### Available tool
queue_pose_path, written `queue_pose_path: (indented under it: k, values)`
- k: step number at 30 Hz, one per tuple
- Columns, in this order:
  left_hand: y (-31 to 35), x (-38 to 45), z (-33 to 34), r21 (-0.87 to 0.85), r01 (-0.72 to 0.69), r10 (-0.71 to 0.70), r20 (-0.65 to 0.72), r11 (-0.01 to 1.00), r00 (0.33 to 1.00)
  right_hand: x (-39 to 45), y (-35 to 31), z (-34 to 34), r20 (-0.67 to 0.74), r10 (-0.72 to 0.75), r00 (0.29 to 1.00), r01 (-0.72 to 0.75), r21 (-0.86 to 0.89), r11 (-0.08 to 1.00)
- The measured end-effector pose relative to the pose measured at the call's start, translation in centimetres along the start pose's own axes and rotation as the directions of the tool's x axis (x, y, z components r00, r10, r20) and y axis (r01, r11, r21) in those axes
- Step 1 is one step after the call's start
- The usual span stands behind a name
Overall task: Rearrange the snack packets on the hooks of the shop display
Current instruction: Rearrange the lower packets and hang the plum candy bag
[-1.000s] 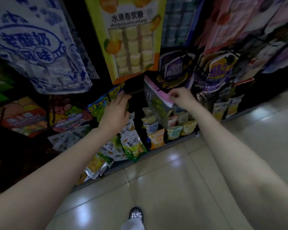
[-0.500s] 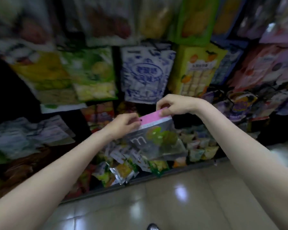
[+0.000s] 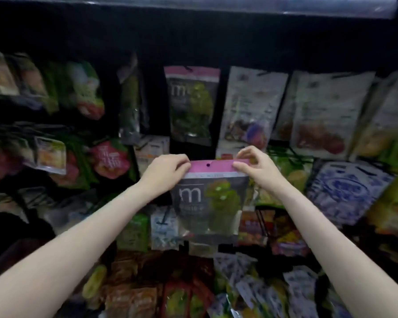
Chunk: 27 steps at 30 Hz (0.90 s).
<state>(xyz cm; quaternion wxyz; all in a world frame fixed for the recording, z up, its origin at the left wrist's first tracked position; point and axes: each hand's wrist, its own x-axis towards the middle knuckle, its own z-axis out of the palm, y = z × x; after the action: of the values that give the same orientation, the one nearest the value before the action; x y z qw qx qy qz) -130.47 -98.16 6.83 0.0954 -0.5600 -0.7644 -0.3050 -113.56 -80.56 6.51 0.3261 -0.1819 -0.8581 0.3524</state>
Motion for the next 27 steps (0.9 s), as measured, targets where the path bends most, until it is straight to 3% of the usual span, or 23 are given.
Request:
queue_pose_path:
  k: [2,4,6,9,12,17,20,24,27]
  values:
    - [-2.1,1.6,-2.6,0.000,0.011,-0.011,-0.087,1.000,0.996,2.0,-1.8,1.9,-0.097,-0.006,0.995,0.027,0.221,0.975]
    - [-3.9,3.2,-4.4,-0.012,0.042,-0.043,-0.154,0.999,0.987,3.8,-2.9,3.1,-0.069,-0.067,0.995,0.086,0.325,0.942]
    - [-5.6,4.8,-5.7,-0.027,0.070,-0.074,-0.214,0.997,0.974,5.7,-3.4,4.3,0.033,-0.169,0.985,0.156,0.241,0.958]
    - [-7.7,6.6,-7.1,-0.059,0.044,-0.059,-0.279,0.997,0.958,8.9,-3.6,5.9,0.026,-0.255,0.966,0.249,0.152,0.957]
    - [-9.1,8.2,-8.1,-0.056,0.037,-0.051,-0.284,0.998,0.957,10.7,-4.8,7.1,0.000,-0.228,0.974,0.223,0.223,0.949]
    - [-12.2,9.8,-8.8,-0.104,0.066,-0.088,-0.227,0.992,0.970,12.8,-6.3,8.2,0.002,-0.220,0.975,0.217,0.172,0.961]
    - [-12.6,10.3,-8.5,-0.121,-0.022,-0.009,-0.252,0.992,0.968,12.9,-7.2,7.9,-0.057,-0.204,0.977,0.208,0.070,0.976]
    - [-11.4,12.0,-8.8,-0.212,-0.176,0.087,-0.370,0.961,0.925,13.6,-9.3,6.3,-0.213,-0.253,0.944,0.273,0.069,0.960]
    - [-9.8,13.9,-9.2,-0.076,-0.170,0.123,-0.418,0.983,0.900,15.2,-10.4,5.0,-0.345,-0.236,0.908,0.264,0.037,0.964]
